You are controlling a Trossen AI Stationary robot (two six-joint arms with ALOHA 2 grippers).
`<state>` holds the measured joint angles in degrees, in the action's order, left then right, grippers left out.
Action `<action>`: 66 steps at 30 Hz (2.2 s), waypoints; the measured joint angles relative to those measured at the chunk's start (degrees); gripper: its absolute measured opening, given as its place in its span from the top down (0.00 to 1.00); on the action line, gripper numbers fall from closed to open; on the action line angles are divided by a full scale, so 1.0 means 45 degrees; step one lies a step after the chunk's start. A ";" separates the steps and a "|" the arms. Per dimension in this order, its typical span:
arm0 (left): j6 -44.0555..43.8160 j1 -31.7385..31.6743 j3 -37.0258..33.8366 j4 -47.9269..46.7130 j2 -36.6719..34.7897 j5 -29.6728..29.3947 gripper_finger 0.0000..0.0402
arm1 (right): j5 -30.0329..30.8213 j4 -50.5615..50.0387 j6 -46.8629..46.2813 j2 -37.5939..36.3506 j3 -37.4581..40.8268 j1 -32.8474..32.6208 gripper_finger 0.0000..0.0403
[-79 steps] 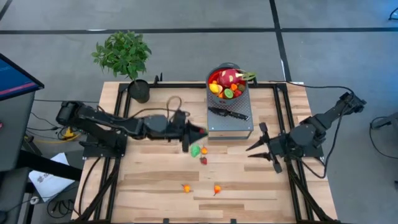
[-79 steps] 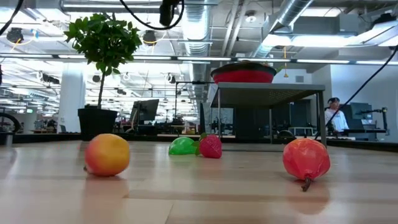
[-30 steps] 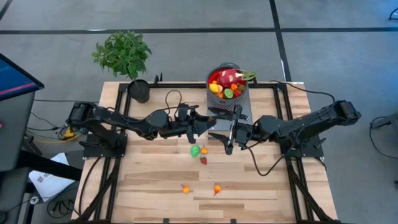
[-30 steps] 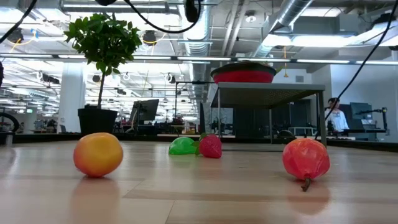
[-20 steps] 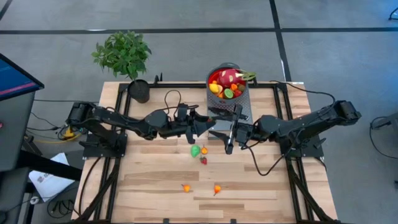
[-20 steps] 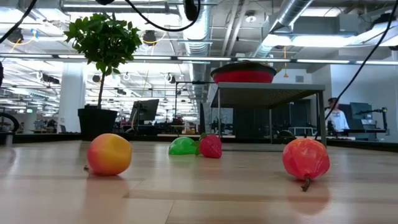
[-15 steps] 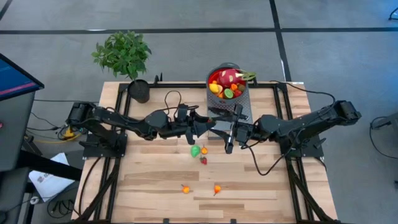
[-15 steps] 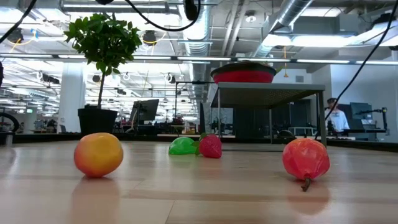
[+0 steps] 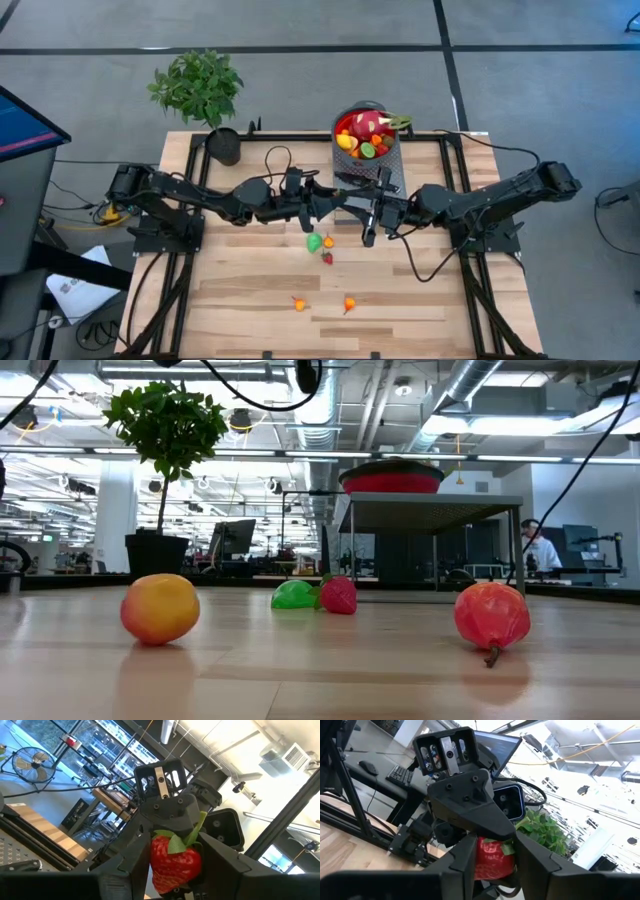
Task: Pick & Place Fruit
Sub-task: Put the strawberry into the red colander on the shelf
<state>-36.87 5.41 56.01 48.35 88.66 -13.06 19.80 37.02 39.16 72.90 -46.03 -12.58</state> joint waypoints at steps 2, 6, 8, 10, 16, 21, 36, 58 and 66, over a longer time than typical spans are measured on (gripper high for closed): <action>0.0007 0.0000 0.0000 0.0026 0.0000 0.0009 0.62 | 0.0015 0.0074 -0.0010 0.0012 0.0003 0.0000 0.73; 0.0436 -0.0005 0.0005 0.0112 0.0000 0.0111 0.57 | 0.0028 0.0111 -0.0096 0.0058 0.0003 -0.0010 0.76; 0.0536 -0.0005 0.0005 0.0113 0.0000 0.0096 0.54 | 0.0032 0.0139 -0.0092 0.0053 0.0003 -0.0010 0.79; 0.0536 -0.0032 0.0005 0.0184 0.0000 0.0096 0.51 | 0.0041 0.0159 -0.0087 0.0054 0.0003 -0.0010 0.82; 0.0556 -0.0053 0.0019 0.0249 0.0000 0.0092 0.42 | 0.0077 0.0213 -0.0044 0.0053 0.0003 0.0080 0.97; 0.0532 -0.0053 0.0019 0.0276 0.0000 0.0092 0.40 | 0.0152 0.0227 -0.0039 0.0053 0.0003 0.0161 0.98; 0.1105 -0.0053 0.0019 -0.2463 -0.1558 0.1578 0.60 | 0.1301 -0.6087 -0.2095 -0.1233 0.0025 -0.1028 1.00; 0.0301 0.3717 0.0005 -0.9801 -0.2501 -0.2230 0.99 | 0.1234 -0.7635 -0.7198 -0.6392 0.3452 -0.1700 1.00; -0.0315 0.5394 0.0021 -0.9904 -0.2183 -0.4450 1.00 | 0.1212 -0.7752 -0.8088 -0.6285 0.3452 -0.1997 1.00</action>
<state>-38.29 29.68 56.10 3.78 78.84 -33.08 25.25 2.14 2.76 44.62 -30.50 -21.57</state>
